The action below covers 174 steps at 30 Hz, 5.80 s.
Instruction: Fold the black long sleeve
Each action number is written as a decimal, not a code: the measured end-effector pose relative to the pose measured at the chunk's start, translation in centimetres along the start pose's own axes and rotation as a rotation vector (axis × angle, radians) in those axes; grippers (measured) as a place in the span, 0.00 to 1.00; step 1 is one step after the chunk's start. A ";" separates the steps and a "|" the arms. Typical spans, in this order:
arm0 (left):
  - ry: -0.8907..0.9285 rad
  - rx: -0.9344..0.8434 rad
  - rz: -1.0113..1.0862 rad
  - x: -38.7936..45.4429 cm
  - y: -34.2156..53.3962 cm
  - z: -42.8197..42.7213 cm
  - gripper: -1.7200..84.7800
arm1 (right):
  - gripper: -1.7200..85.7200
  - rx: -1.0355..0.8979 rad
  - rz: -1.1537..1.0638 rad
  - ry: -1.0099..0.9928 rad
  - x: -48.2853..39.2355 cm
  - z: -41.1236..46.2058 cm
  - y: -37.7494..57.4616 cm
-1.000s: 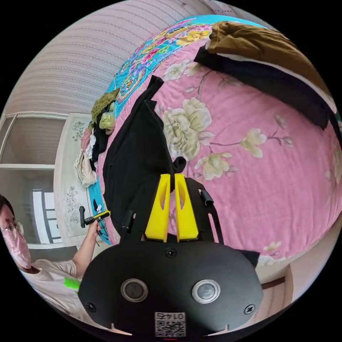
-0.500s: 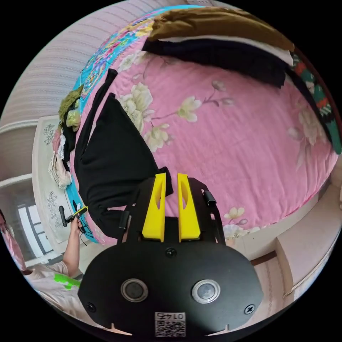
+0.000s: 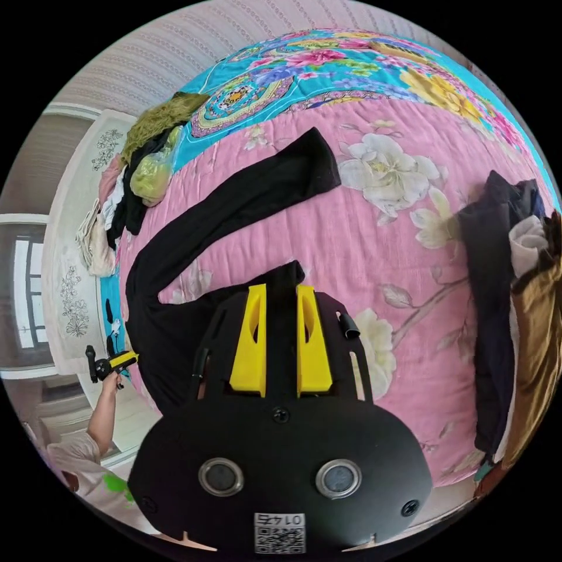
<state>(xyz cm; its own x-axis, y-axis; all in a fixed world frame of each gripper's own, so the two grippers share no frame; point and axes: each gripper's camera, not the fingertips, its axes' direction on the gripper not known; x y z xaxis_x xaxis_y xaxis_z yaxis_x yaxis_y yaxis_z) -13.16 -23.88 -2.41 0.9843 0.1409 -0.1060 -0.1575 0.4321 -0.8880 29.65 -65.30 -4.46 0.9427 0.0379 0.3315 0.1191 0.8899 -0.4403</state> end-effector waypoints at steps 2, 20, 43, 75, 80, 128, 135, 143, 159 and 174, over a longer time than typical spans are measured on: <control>0.003 0.003 -0.002 -0.1 0.2 0.1 0.01 | 0.05 -0.003 -0.008 0.038 0.2 -0.8 -0.4; 0.053 0.019 -0.030 -1.1 2.4 1.4 0.01 | 0.11 0.027 0.050 -0.134 8.3 -4.4 11.2; 0.013 0.049 -0.070 -1.5 7.9 5.1 0.01 | 0.04 -0.015 0.198 -0.040 14.8 2.4 24.8; 0.320 0.157 -0.088 2.1 23.7 12.3 0.03 | 0.20 0.016 0.480 -0.166 25.8 9.7 49.9; 0.307 0.135 -0.086 2.7 24.6 13.9 0.06 | 0.19 -0.003 0.591 -0.193 27.5 12.7 54.6; 0.509 0.184 -0.229 1.8 25.5 20.9 0.11 | 0.03 0.099 0.160 -0.005 10.7 -3.7 63.8; 0.508 0.228 -0.373 0.2 27.4 20.4 0.12 | 0.03 0.086 0.160 0.000 7.7 -5.9 63.7; 0.453 0.220 -0.455 0.8 27.5 20.9 0.08 | 0.03 0.077 0.124 0.002 3.4 -9.2 61.6; 0.425 0.057 -0.321 1.0 23.9 18.2 0.01 | 0.03 0.138 0.046 -0.037 -7.6 -22.8 48.8; 0.236 0.257 0.030 4.3 23.4 10.7 0.04 | 0.03 -0.273 0.000 -0.042 -13.5 -18.2 16.9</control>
<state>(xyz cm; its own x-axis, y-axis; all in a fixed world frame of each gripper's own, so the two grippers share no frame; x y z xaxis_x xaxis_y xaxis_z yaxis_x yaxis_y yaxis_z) -13.43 -3.63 -18.83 0.9654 -0.0398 -0.2575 -0.1720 0.6449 -0.7446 24.65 -59.02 -31.56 0.9296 0.0623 0.3632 0.2036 0.7348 -0.6470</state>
